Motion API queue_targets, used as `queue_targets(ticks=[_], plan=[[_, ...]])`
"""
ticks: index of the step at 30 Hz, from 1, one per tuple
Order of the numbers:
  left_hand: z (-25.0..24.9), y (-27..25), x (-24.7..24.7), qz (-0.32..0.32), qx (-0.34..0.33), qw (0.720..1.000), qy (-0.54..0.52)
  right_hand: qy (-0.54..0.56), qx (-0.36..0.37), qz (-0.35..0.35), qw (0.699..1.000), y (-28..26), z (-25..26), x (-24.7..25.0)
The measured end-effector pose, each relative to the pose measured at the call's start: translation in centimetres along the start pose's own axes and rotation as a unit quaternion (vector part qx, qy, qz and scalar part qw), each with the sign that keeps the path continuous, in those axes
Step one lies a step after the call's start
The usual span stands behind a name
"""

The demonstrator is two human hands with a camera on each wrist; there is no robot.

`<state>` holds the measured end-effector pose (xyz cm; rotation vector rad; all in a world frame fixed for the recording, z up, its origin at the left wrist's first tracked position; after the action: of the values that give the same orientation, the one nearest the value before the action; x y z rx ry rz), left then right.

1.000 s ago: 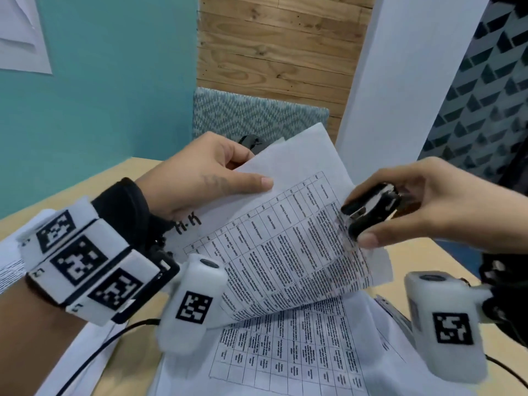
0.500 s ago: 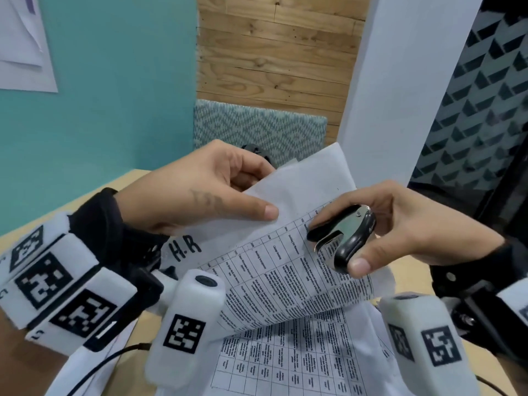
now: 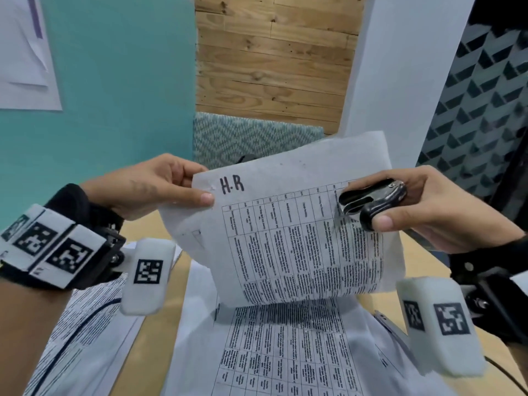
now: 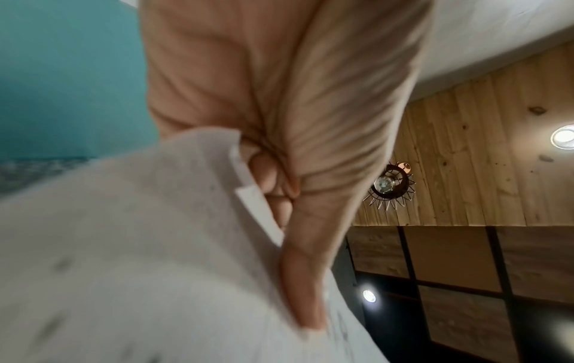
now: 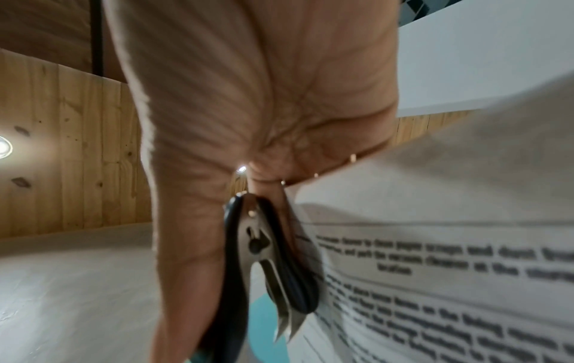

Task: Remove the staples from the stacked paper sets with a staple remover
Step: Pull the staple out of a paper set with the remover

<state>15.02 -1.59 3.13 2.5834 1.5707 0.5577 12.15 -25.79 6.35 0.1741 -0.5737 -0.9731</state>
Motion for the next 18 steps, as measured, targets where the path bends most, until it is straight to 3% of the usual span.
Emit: queue_targets(ticks=[5, 9, 18], plan=[[-0.3, 0.9, 0.4, -0.057, -0.043, 0.996, -0.057, 0.014, 0.024, -0.049, 0.998, 0.3, -0.1, 0.7], [0.3, 1.2, 1.8, -0.166, -0.075, 0.979, -0.092, 0.026, 0.053, -0.09, 0.994, 0.2, 0.4, 1.5], [0.4, 2.2, -0.9, -0.235, -0.158, 0.94, -0.19, 0.025, 0.093, -0.127, 0.987, 0.2, 0.7, 2.2]])
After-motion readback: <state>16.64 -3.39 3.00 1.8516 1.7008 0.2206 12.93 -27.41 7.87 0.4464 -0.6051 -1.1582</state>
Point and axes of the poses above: each hand's wrist, its own y-axis towards the middle knuckle, its own x-axis out of the back of the hand, z = x × y, the point moved 9 cm from there along y, towards the middle knuckle, and after that the axes turned 3 degrees about -y, right-handed, at the moved point
